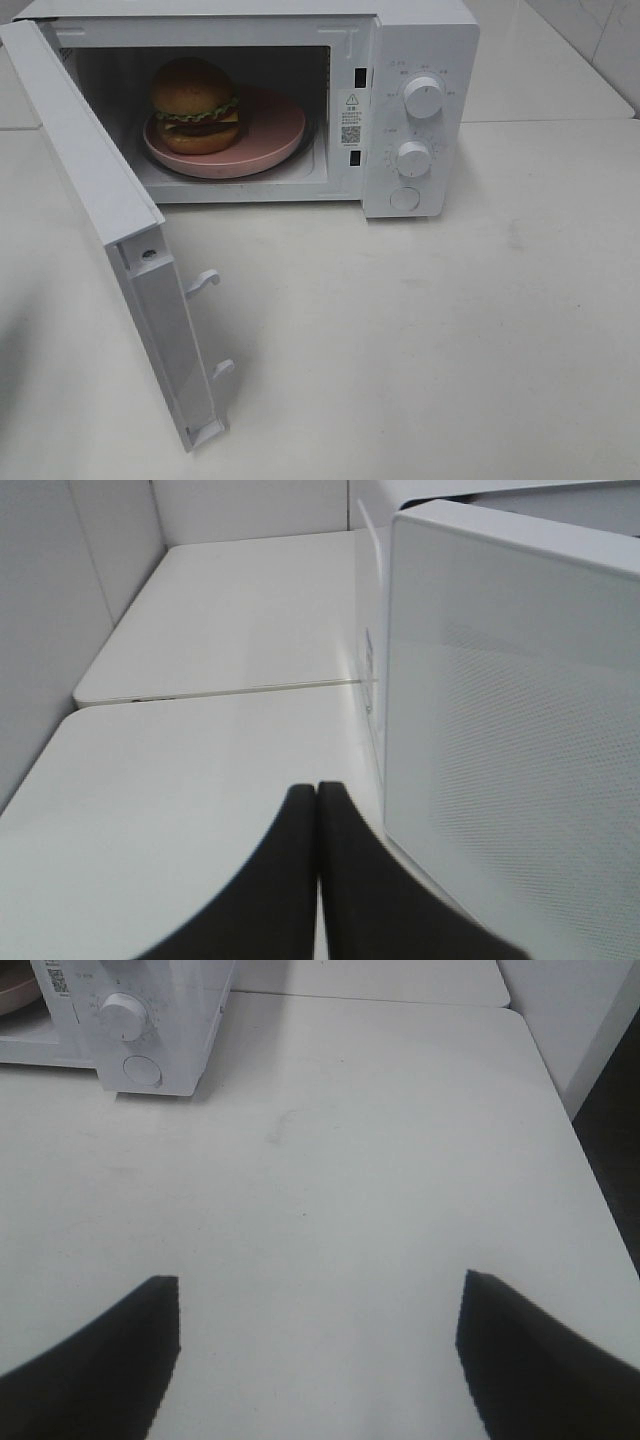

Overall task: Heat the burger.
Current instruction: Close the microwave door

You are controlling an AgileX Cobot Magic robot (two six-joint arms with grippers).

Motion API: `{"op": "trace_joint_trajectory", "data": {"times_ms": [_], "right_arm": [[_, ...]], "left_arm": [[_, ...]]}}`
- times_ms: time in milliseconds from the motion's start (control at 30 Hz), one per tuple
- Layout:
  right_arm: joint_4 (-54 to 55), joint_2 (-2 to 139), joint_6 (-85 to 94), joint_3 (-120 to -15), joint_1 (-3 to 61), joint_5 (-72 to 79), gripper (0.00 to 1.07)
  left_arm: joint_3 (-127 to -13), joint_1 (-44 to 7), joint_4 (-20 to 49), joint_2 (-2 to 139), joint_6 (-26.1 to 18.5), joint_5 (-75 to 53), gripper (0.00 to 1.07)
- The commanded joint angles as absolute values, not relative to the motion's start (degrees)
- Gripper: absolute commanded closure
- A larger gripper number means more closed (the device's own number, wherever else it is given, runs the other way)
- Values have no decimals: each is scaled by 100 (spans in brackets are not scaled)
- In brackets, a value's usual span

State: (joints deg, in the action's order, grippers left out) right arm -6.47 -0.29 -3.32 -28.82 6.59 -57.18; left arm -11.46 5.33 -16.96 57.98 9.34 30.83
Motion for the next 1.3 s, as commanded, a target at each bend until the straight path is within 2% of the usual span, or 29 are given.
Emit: {"op": "trace_joint_trajectory", "data": {"times_ms": [33,433,500,567,600,633,667,700,767,833,900,933,1033,1100,1133,1200,1267,1300], "right_arm": [[-636,-201,-367,-2871,619,-5689,32],[-636,-201,-367,-2871,619,-5689,32],[-636,-201,-367,-2871,619,-5689,32],[-636,-201,-367,-2871,619,-5689,32],[-636,-201,-367,-2871,619,-5689,32],[-636,-201,-367,-2871,619,-5689,32],[-636,-201,-367,-2871,619,-5689,32],[-636,-201,-367,-2871,619,-5689,32],[-636,-201,-367,-2871,619,-5689,32],[-636,-201,-367,-2871,619,-5689,32],[-636,-201,-367,-2871,619,-5689,32],[-636,-201,-367,-2871,619,-5689,32],[-636,-201,-367,-2871,619,-5689,32],[-636,-201,-367,-2871,619,-5689,32],[-636,-201,-367,-2871,619,-5689,32],[-636,-201,-367,-2871,619,-5689,32],[-636,-201,-367,-2871,619,-5689,32],[-636,-201,-367,-2871,619,-5689,32]], "left_arm": [[-1169,533,-2206,6119,1255,3690,107],[-1306,533,-2739,7282,1570,4905,107],[-1369,453,-2762,7454,1581,4990,107],[-1444,115,-2739,7729,1455,5025,107],[-1444,115,-2739,7729,1455,5025,107],[-1484,-160,-2595,7884,1318,5036,107],[-1484,-160,-2595,7884,1318,5036,107],[-1518,-487,-2206,8021,1180,5076,107],[-1530,-625,-1988,8073,1089,5088,107],[-1570,-1272,-1329,8319,602,5220,107],[-1593,-1392,-1146,8388,487,5237,107],[-1650,-1639,-768,8503,332,5248,107],[-1679,-1765,-613,8566,252,5277,107],[-1793,-2097,-258,8761,69,5369,107],[-1793,-2097,-258,8761,69,5369,107],[-1994,-2527,206,9007,-160,5386,107],[-2063,-2630,390,9076,-218,5374,107],[-2206,-2813,837,9202,-321,5374,107]]}}
